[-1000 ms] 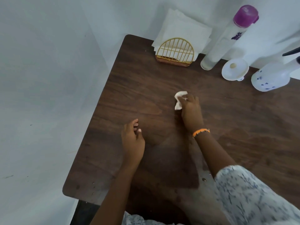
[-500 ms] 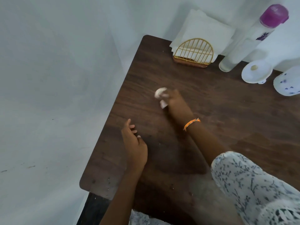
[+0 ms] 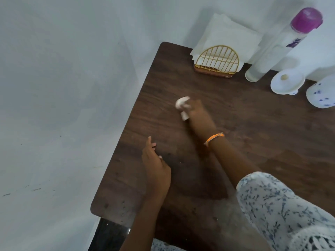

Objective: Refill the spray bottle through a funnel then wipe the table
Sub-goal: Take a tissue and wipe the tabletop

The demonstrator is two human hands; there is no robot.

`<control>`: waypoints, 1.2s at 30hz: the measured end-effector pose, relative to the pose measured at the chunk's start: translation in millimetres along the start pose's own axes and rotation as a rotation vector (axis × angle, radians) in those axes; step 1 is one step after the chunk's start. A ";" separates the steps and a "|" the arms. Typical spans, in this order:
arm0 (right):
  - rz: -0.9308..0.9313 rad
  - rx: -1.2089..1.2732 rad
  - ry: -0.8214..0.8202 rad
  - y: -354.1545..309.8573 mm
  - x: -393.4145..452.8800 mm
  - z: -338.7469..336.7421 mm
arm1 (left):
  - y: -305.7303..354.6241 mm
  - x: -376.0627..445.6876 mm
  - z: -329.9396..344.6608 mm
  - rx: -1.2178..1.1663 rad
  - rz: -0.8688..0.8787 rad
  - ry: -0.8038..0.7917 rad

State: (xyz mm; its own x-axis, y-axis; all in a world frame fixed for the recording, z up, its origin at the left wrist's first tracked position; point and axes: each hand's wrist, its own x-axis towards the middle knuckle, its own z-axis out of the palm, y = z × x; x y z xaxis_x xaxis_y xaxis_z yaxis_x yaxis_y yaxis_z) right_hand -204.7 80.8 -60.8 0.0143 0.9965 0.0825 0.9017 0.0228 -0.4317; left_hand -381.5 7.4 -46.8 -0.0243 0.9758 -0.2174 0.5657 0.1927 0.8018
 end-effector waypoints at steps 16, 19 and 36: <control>-0.178 0.095 -0.254 -72.4 -106.2 28.2 | 2.9 -20.1 -5.2 -0.129 -0.041 -0.039; -0.125 0.082 -0.146 -29.3 -113.8 8.1 | -1.2 -31.0 -3.9 -0.036 0.005 -0.017; 0.022 0.115 -0.084 -72.2 -154.7 15.1 | 0.4 -49.1 14.1 -0.028 0.042 -0.091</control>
State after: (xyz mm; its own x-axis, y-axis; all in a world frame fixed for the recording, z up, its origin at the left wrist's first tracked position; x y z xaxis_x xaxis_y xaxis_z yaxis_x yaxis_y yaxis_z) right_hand -278.4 -73.8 -56.0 -0.0067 1.0000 -0.0012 0.8461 0.0051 -0.5330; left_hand -368.5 -41.9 -43.6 0.0752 0.9699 -0.2317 0.5409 0.1555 0.8266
